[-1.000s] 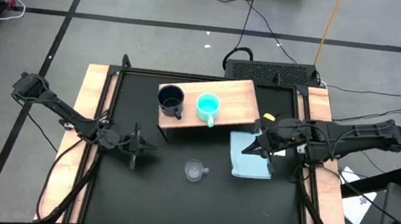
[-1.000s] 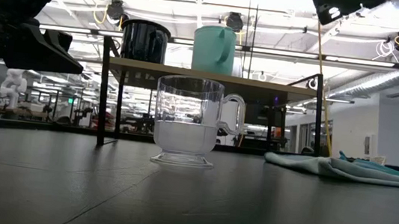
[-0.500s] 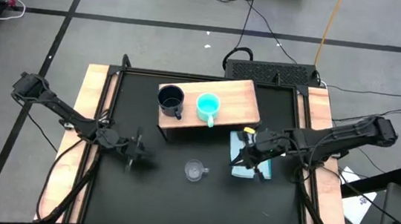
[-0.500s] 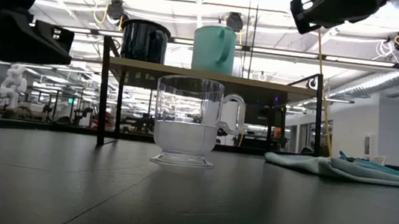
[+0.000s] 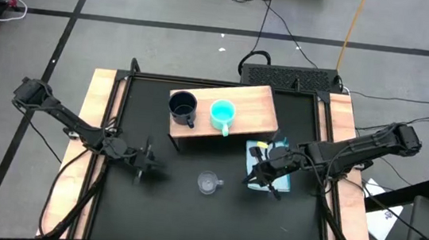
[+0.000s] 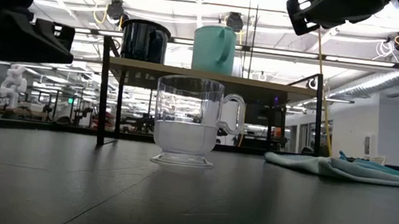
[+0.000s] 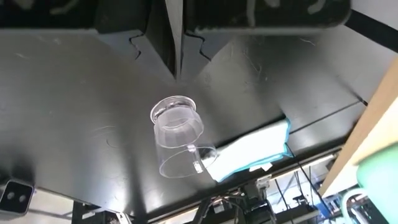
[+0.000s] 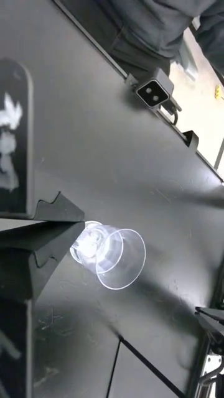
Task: Stack small to large cups/mugs on shelf
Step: Put the transparent mug on the shelf
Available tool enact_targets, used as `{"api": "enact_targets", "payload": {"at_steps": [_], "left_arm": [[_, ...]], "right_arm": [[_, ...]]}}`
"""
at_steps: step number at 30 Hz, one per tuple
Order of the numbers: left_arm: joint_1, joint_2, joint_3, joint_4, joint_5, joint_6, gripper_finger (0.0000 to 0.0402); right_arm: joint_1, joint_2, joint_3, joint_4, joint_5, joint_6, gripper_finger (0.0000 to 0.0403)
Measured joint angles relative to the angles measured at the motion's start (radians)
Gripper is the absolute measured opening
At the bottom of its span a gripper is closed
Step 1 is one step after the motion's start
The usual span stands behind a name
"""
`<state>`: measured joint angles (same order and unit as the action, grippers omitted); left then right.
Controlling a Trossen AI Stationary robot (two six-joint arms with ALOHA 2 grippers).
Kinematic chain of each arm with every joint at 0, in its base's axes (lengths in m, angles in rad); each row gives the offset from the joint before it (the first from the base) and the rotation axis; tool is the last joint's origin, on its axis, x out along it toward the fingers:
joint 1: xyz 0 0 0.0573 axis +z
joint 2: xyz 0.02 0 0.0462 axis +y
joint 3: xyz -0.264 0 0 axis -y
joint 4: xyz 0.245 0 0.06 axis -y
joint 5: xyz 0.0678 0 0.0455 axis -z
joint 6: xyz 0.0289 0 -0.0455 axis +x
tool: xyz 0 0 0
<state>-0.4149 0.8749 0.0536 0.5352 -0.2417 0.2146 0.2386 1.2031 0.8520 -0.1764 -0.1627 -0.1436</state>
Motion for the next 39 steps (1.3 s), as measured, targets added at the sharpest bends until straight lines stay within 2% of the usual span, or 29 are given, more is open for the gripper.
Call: {"api": "enact_targets", "payload": {"at_steps": [10, 16, 26, 31, 35, 39], "left_arm": [[0.000, 0.000, 0.000, 0.028, 0.007, 0.002, 0.0026], [0.000, 0.000, 0.000, 0.080, 0.032, -0.166, 0.0026], [0.000, 0.000, 0.000, 0.122, 0.033, -0.283, 0.0026], [0.000, 0.000, 0.000, 0.114, 0.032, -0.325, 0.0026], [0.000, 0.000, 0.000, 0.115, 0.032, -0.310, 0.0026], [0.000, 0.000, 0.000, 0.114, 0.032, -0.295, 0.0026]], "right_arm": [[0.000, 0.000, 0.000, 0.011, 0.000, -0.008, 0.0000], [0.000, 0.000, 0.000, 0.015, 0.000, -0.023, 0.0000], [-0.002, 0.000, 0.000, 0.036, -0.076, -0.065, 0.0000], [-0.002, 0.003, 0.001, 0.048, -0.077, -0.103, 0.0000], [-0.003, 0.041, 0.006, 0.087, -0.077, -0.090, 0.0000], [-0.023, 0.133, 0.073, 0.046, -0.075, -0.056, 0.0000]]}}
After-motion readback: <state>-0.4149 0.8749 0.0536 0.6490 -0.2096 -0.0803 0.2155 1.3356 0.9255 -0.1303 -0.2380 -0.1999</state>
